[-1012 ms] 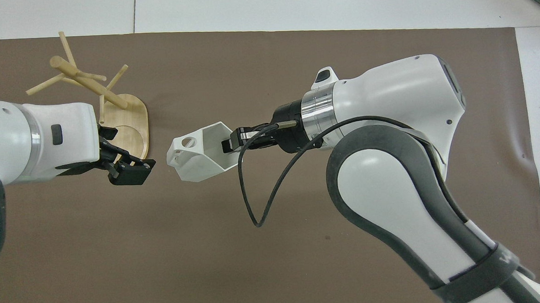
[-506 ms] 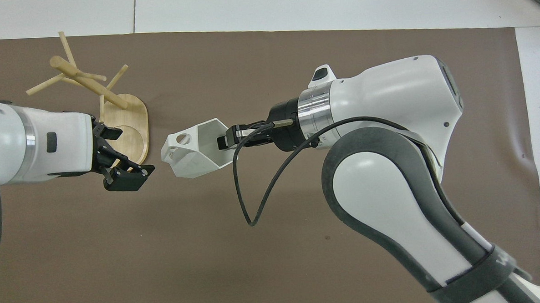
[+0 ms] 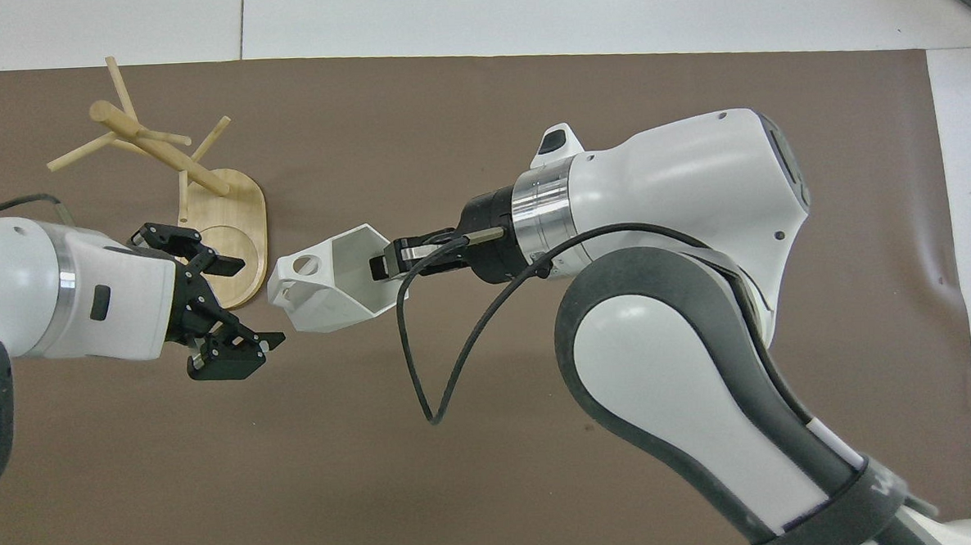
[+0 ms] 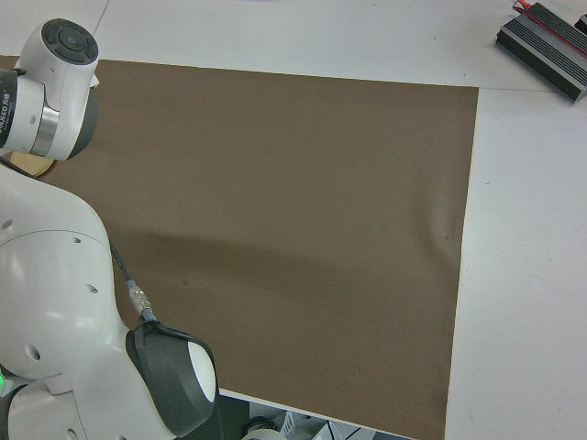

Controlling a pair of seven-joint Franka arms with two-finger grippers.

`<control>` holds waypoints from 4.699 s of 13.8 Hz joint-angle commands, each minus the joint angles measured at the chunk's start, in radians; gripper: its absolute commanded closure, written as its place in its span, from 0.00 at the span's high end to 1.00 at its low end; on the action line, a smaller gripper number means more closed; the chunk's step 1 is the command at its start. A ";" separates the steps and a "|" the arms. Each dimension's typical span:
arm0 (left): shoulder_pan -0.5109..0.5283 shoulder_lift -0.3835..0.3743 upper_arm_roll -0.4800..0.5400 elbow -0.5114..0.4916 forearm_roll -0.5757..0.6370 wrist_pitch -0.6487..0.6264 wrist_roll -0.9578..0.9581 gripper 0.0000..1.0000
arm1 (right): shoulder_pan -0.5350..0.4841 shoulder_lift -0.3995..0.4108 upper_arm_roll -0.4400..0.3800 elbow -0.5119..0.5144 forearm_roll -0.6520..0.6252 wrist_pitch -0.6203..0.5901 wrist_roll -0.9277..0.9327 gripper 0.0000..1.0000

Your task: Hang cup on rack

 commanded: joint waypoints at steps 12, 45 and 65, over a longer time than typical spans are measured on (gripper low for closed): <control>-0.011 -0.057 -0.004 -0.055 -0.033 0.086 -0.044 1.00 | -0.001 0.025 0.033 0.027 -0.024 0.038 0.059 0.00; 0.059 -0.168 -0.020 -0.055 -0.011 -0.085 -0.162 1.00 | 0.008 0.032 0.050 0.025 -0.042 0.049 0.122 0.00; 0.113 -0.081 -0.032 -0.011 0.102 -0.094 -1.879 1.00 | -0.040 0.025 -0.027 0.028 0.180 -0.078 -0.031 0.00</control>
